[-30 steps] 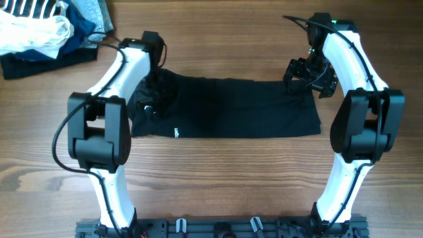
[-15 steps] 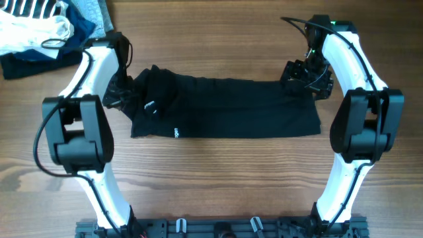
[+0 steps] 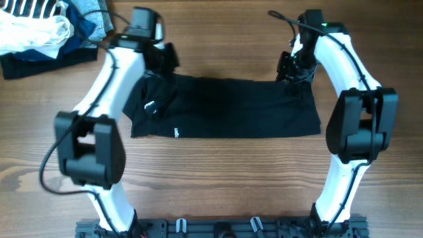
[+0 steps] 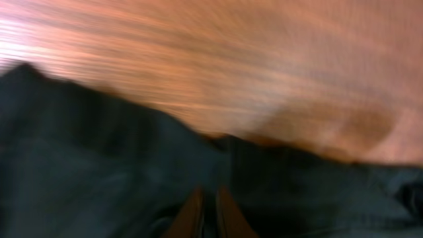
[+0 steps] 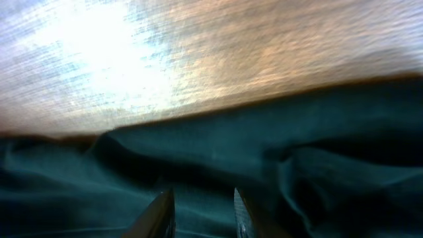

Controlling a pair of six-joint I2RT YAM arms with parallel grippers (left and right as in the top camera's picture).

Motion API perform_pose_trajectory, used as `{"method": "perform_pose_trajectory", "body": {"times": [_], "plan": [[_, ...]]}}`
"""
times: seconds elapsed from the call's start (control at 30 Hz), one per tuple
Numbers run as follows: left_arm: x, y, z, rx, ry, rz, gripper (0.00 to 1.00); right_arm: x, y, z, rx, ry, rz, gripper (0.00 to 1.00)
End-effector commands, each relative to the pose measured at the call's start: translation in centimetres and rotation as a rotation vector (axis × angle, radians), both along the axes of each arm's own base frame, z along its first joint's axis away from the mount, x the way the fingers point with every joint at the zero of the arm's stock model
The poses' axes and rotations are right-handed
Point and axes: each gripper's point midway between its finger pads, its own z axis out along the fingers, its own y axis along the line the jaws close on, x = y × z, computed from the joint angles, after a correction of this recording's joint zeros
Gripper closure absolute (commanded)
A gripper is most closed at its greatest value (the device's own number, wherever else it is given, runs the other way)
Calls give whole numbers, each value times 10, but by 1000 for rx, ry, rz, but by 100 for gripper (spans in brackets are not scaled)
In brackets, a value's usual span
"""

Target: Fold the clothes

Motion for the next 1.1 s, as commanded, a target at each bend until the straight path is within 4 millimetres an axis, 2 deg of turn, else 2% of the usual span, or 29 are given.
{"method": "perform_pose_trajectory", "body": {"times": [0.0,0.13,0.27,0.37,0.43,0.57,0.7,0.97,1.03,1.07], "plan": [[-9,-18,-46,-13,100,-60,93,-13,-2,-9,-48,31,-23,70],[-17,-20,-74,2,169,-65,94,-26,-3,-25,-51,71,-43,71],[-27,-13,-86,18,232,-56,94,-41,-4,-41,-55,110,-44,71],[-41,3,-91,82,296,-34,93,-53,-6,-50,-63,146,-44,71],[-56,31,-94,199,362,1,93,-61,-16,-53,-112,177,-69,71],[-76,69,-93,336,447,44,93,-71,-35,-52,-225,213,-93,71],[-88,98,-90,405,503,83,95,-80,-49,-50,-294,248,-96,70],[-84,135,-75,387,490,182,93,-88,-71,-45,-348,284,-140,70],[-83,147,-67,376,475,217,94,-89,-75,-44,-347,291,-152,75],[-82,153,-61,370,464,235,94,-88,-77,-43,-346,293,-164,82]]}}
